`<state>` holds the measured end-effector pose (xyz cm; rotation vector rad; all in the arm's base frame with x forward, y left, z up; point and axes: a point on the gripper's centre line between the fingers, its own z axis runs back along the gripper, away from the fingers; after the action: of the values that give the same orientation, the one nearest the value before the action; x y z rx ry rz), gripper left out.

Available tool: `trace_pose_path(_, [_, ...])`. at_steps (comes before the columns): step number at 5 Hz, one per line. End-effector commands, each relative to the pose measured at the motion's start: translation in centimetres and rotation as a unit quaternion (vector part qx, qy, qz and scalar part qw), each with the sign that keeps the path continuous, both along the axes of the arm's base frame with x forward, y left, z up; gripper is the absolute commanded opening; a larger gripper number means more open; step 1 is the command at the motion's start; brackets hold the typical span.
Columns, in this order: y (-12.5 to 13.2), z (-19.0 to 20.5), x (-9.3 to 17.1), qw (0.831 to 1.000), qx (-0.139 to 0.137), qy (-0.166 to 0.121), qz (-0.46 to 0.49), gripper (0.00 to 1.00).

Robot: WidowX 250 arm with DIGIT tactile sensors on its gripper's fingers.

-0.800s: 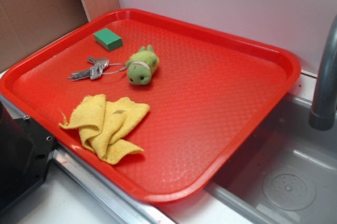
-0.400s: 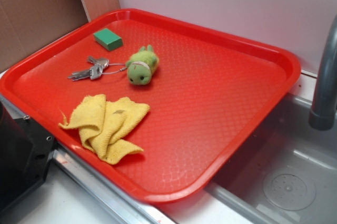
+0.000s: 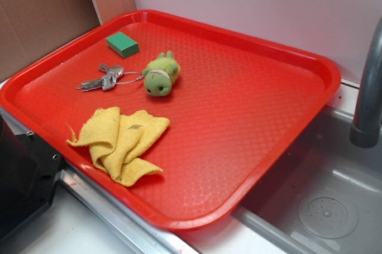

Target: Grab the green block.

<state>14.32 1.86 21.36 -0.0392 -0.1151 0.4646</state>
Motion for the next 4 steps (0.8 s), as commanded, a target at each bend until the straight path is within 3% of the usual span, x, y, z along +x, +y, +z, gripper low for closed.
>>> trace_pose_path(1, [5.2,-4.0,3.3,0.966,0.032,-0.077,0.245,1.00])
trace_pose_path(2, [7.6,-6.9,5.1,0.924,0.052,-0.103,0.364,1.00])
trace_pose_path(3, [9.2,-9.3,7.4,0.886,0.075,-0.111,0.444,1.00])
trace_pose_path(4, [10.8,-11.5,9.9,0.871,0.089,-0.108,0.472,1.00])
